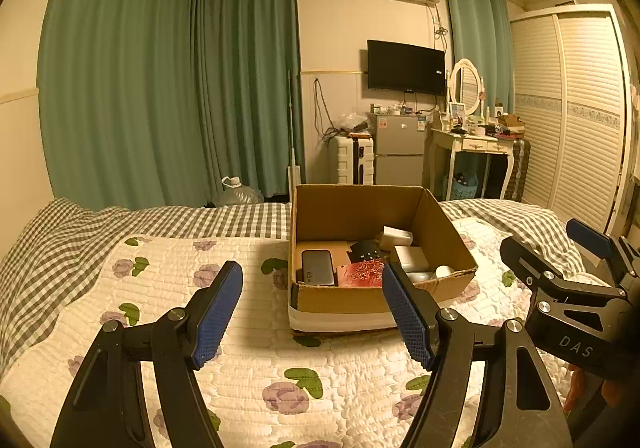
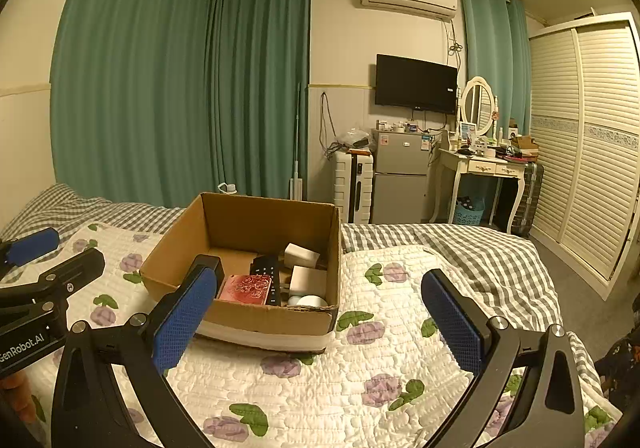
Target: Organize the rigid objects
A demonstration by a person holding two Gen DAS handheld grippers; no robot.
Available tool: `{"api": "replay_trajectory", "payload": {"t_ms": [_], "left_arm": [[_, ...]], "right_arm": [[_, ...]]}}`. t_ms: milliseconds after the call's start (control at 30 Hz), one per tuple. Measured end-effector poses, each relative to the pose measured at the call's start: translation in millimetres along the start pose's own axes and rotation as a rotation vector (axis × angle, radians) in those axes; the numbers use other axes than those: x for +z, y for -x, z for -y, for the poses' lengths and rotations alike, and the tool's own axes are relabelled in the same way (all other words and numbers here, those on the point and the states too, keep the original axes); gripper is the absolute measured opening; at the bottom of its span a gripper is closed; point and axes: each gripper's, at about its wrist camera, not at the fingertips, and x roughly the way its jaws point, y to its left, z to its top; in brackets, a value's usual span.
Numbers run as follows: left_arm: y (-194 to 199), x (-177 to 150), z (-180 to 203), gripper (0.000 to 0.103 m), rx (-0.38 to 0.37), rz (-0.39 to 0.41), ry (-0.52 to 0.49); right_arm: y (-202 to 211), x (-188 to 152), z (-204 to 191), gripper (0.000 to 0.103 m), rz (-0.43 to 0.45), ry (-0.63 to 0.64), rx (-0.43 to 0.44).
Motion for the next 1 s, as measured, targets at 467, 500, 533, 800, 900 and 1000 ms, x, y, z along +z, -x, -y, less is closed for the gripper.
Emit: {"api": "replay_trajectory", "payload": {"t_ms": [467, 500, 533, 800, 900, 1000], "left_arm": [[0.3, -0.6, -0.9, 0.075, 0.001, -0.003, 0.002], [0.5, -0.6, -0.8, 0.075, 0.001, -0.004, 0.002], [0.6, -0.6, -0.1, 0.075, 0.001, -0.004, 0.002], [1.3, -0.3, 0.8, 0.075, 0.001, -0.005, 0.003], [1.2, -0.6, 1.3, 0.075, 0.001, -0.006, 0.001], [1.5, -0.6, 1.6, 0.075, 0.001, -0.008, 0.002]], "right_arm": [[0.6, 0.0, 1.1, 0.103, -0.002, -0.001, -0.001], [0.8, 0.0, 1.3, 0.103, -0.002, -0.001, 0.0], [0.6, 0.0, 1.1, 0.103, -0.001, -0.001, -0.001], [1.0, -1.8, 2.2, 0.103, -0.005, -0.001, -0.001], [0.4, -1.9, 2.4, 0.103, -0.008, -0.001, -0.001], [1.5, -2.7, 3.6, 0.103, -0.01, -0.001, -0.001]]}}
